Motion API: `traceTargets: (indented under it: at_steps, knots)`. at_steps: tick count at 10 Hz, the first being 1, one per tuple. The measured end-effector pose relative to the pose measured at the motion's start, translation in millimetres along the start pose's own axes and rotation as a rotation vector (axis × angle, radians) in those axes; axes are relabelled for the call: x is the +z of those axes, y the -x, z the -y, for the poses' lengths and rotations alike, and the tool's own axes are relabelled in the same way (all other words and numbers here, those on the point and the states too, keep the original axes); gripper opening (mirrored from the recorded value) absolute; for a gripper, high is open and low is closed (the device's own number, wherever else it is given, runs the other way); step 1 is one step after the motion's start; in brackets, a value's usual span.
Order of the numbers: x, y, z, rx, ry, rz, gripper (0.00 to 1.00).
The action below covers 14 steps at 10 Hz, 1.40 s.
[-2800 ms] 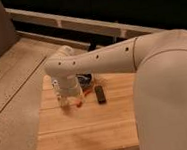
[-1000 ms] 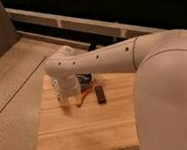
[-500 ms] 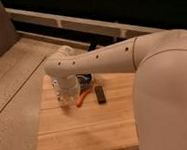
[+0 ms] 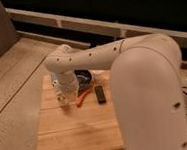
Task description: Knock the bottle over
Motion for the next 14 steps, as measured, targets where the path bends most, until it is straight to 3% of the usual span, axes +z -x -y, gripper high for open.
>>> traceTargets:
  at_steps: [4,6,7,8,10,11,12,14]
  knots:
    - [20.6,23.1,-36.4,-0.104,0.064,-0.068,0.00]
    - [26.2,34.2,-42.3,-0.142,0.076,-0.076,0.00]
    - [28.6,46.0,-44.0,-0.167,0.074,-0.052,0.00]
    - [28.2,56.1,-44.9,-0.186,0.070,-0.016,0.00]
    - [19.7,81.8,-47.2,-0.229,0.067,0.113,0.00]
    - [5.8,95.5,-50.0,-0.275,0.083,0.236,0.00]
    - [-3.1,98.3,-52.6,-0.302,0.104,0.308,0.00]
    - [-10.3,83.5,-58.8,-0.351,0.151,0.377,0.00]
